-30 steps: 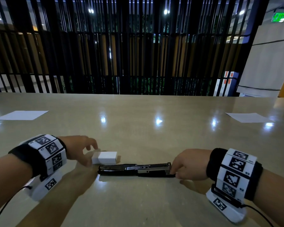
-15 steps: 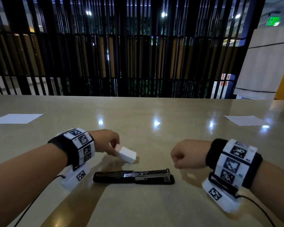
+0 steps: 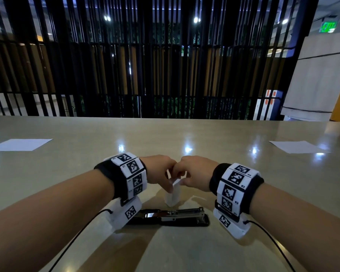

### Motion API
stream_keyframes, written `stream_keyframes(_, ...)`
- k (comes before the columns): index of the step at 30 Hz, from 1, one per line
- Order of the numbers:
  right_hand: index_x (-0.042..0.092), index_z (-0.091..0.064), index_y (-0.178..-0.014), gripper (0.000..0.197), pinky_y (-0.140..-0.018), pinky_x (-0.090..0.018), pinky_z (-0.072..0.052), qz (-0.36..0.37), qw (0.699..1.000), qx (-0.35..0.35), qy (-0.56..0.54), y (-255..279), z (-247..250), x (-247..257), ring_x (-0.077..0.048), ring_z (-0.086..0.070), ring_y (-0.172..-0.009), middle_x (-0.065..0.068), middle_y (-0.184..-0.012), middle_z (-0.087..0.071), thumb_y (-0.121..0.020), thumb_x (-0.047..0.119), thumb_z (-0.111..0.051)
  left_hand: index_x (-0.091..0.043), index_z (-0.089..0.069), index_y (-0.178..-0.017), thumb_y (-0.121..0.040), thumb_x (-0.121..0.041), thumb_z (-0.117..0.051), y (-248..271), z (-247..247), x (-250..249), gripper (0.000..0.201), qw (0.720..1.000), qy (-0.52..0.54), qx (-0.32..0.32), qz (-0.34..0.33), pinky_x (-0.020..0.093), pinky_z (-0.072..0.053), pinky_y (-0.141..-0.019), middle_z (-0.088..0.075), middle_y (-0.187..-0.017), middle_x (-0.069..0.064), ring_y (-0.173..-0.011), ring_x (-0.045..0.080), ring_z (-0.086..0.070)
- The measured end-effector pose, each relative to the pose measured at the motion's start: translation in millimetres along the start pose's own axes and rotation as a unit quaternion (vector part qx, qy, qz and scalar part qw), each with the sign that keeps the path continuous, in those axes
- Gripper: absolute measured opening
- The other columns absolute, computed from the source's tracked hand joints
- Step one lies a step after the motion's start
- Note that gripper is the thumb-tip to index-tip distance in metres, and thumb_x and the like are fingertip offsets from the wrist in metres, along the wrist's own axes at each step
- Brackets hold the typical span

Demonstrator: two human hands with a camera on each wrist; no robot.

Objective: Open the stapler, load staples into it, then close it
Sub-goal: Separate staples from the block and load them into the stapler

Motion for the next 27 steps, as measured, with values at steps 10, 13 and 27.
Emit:
stream_keyframes(10, 0.015, -0.061, -0.111, 0.028, -0.084, -0.029, -0.050, 0.000, 1.000, -0.006, -0.008, -0.6, -1.1, -0.9, -0.019, -0.060, -0.100, -0.001, -0.114, -0.062, -0.089, 0.032, -0.062, -0.012, -0.059, -0.117, -0.075, -0.027, -0.078, -1.3, -5.5, 4.5, 0.048, 0.999, 0.031, 0.011, 0.000, 0.032, -0.056, -0.082, -0.069, -0.108, 0.003, -0.089, 0.021, -0.067)
stream_keyframes(13, 0.014, -0.064, -0.106, 0.025, -0.081, -0.027, -0.047, -0.006, 1.000, -0.013, -0.002, -2.0, -0.2, -0.7, -0.018, -0.061, -0.100, 0.000, -0.111, -0.065, -0.089, 0.033, -0.061, -0.010, -0.063, -0.102, -0.074, -0.031, -0.077, -1.9, -6.3, 9.0, 0.038, 0.999, 0.030, 0.013, 0.010, 0.027, -0.053, -0.066, -0.065, -0.081, -0.004, -0.070, 0.017, -0.063)
stream_keyframes(27, 0.013, -0.075, -0.100, 0.023, -0.082, -0.031, -0.056, 0.009, 0.999, -0.006, 0.038, -4.7, 8.2, 7.6, -0.018, -0.068, -0.088, -0.003, -0.095, -0.075, -0.090, 0.025, -0.059, -0.005, -0.063, -0.090, -0.074, -0.030, -0.078, -5.4, -7.2, 10.2, 0.034, 0.999, 0.035, -0.002, 0.013, 0.026, -0.042, -0.064, -0.055, -0.069, -0.001, -0.065, 0.017, -0.050)
Point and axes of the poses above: each hand's wrist, its own y-axis away from the middle knuckle, its own z-axis out of the back of the hand, x = y × z, the point moved 8 cm from there along -y, towards the middle knuckle
